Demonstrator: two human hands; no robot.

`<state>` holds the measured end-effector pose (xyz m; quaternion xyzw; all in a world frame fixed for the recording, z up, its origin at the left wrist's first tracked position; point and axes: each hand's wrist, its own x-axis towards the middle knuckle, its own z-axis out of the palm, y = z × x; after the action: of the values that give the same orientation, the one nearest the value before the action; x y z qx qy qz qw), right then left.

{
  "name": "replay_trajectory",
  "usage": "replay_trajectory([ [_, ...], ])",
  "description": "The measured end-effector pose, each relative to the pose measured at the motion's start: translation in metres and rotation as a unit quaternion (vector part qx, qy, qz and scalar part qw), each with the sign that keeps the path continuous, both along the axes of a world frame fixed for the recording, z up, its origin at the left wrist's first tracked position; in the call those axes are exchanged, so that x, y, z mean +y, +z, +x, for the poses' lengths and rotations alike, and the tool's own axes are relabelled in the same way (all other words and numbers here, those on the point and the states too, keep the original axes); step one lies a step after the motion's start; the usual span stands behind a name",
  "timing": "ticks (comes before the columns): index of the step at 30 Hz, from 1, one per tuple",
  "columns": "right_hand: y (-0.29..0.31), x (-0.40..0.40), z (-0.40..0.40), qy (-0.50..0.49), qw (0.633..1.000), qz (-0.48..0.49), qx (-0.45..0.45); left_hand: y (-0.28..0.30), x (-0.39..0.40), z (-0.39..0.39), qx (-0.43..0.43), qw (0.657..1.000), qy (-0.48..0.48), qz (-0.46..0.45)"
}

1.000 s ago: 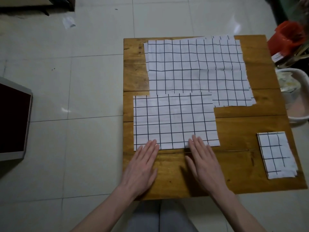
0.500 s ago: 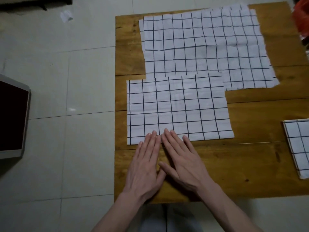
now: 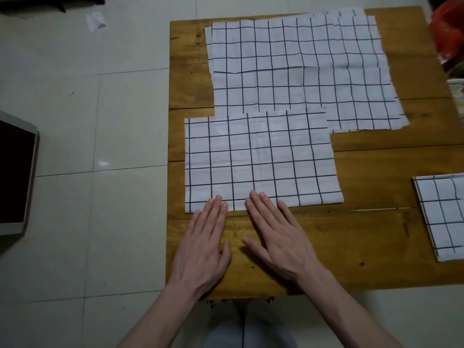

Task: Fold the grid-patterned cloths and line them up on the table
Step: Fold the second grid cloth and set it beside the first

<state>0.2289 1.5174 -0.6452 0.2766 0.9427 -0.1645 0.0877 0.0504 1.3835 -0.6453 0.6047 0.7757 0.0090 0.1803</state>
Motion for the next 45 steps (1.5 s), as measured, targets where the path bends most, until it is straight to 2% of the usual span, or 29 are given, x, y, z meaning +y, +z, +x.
replay_trajectory([
  [10,-0.003,0.021,0.044,-0.046,0.999,0.019,-0.019,0.000,-0.015,-0.011,-0.006,0.999,0.037,0.027],
  [19,-0.006,0.044,0.094,-0.150,0.988,0.024,-0.025,-0.006,-0.030,-0.024,0.013,0.998,0.040,0.042],
  [27,-0.006,0.041,0.097,-0.218,0.975,0.018,-0.019,-0.004,-0.030,-0.022,0.004,0.998,0.050,0.044],
  [33,-0.003,0.041,0.097,-0.224,0.974,0.010,-0.016,-0.004,-0.030,-0.021,0.002,0.997,0.057,0.049],
  [40,0.002,0.040,0.088,-0.262,0.964,0.028,0.016,0.004,-0.020,0.011,0.020,0.993,0.108,0.046],
  [45,0.007,0.043,0.074,-0.334,0.933,0.002,0.134,0.011,0.011,0.040,0.018,0.996,0.051,0.064],
])
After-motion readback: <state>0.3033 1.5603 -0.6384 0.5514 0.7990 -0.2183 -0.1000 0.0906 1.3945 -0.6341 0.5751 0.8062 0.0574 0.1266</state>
